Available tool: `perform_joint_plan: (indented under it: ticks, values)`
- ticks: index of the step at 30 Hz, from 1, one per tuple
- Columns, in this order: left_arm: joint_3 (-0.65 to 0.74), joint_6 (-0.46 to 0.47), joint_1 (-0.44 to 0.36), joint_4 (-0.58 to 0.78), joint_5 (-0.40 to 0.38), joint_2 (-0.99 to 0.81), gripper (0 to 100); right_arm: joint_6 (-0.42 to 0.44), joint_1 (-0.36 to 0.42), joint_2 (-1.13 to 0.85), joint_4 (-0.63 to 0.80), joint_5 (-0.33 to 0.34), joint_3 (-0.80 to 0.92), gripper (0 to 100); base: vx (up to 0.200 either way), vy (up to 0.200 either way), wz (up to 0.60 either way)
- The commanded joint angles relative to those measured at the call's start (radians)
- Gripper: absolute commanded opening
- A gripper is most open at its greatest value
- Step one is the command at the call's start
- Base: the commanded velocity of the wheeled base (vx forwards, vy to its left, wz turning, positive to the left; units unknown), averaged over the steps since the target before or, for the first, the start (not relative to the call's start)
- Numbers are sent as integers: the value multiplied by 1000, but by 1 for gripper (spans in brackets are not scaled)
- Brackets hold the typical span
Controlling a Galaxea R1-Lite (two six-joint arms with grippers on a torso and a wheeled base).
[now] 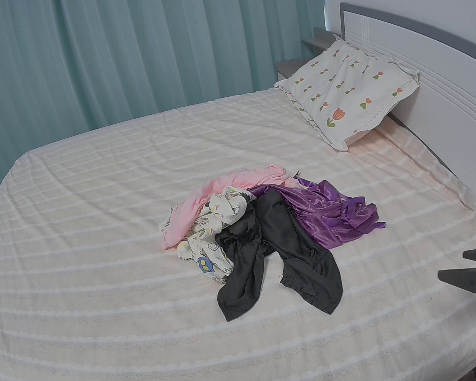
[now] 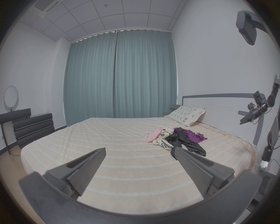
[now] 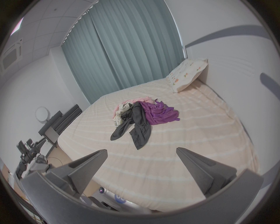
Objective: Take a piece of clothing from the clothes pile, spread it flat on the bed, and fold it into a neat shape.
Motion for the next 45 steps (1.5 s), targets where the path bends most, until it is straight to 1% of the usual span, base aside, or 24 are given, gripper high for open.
perform_joint_plan:
  ticks: [1,3,4,5,8,9,11,12,13,15,18,24,35,41,45]
  values:
    - [15,0,0,0,-1,-18,100,163,134,614,-366,-14,-74,100,0,0,0]
    - [15,0,0,0,-1,-18,100,191,158,738,-462,-55,-97,100,0,0,0]
    - [15,0,0,0,-1,-18,100,191,158,738,-462,-55,-97,100,0,0,0]
    - [15,0,0,0,-1,-18,100,226,184,831,-540,-105,-117,100,0,0,0]
    - [15,0,0,0,-1,-18,100,284,224,940,-633,-164,-154,100,0,0,0]
    - [15,0,0,0,-1,-18,100,287,224,945,-636,-166,-155,100,0,0,0]
    - [15,0,0,0,0,-18,100,304,241,1055,-672,-201,-214,100,0,0,0]
    - [15,0,0,0,-1,-18,100,306,243,1061,-673,-204,-217,100,0,0,0]
    - [15,0,0,0,-1,-18,100,326,253,1123,-692,-230,-266,100,0,0,0]
    - [16,0,0,0,-1,-18,100,363,255,1155,-705,-247,-298,100,0,0,0]
    - [16,0,0,0,-1,-18,100,390,263,1190,-701,-250,-347,100,0,0,0]
    - [15,0,0,0,0,-18,100,393,273,1269,-704,-252,-413,100,0,0,0]
    - [15,0,0,0,-1,-18,100,395,284,1315,-690,-250,-487,100,0,0,0]
    - [15,0,0,0,-1,-18,100,395,287,1325,-649,-244,-536,100,0,0,0]
    - [15,0,0,0,0,-18,100,392,309,1342,-629,-243,-591,100,0,0,0]
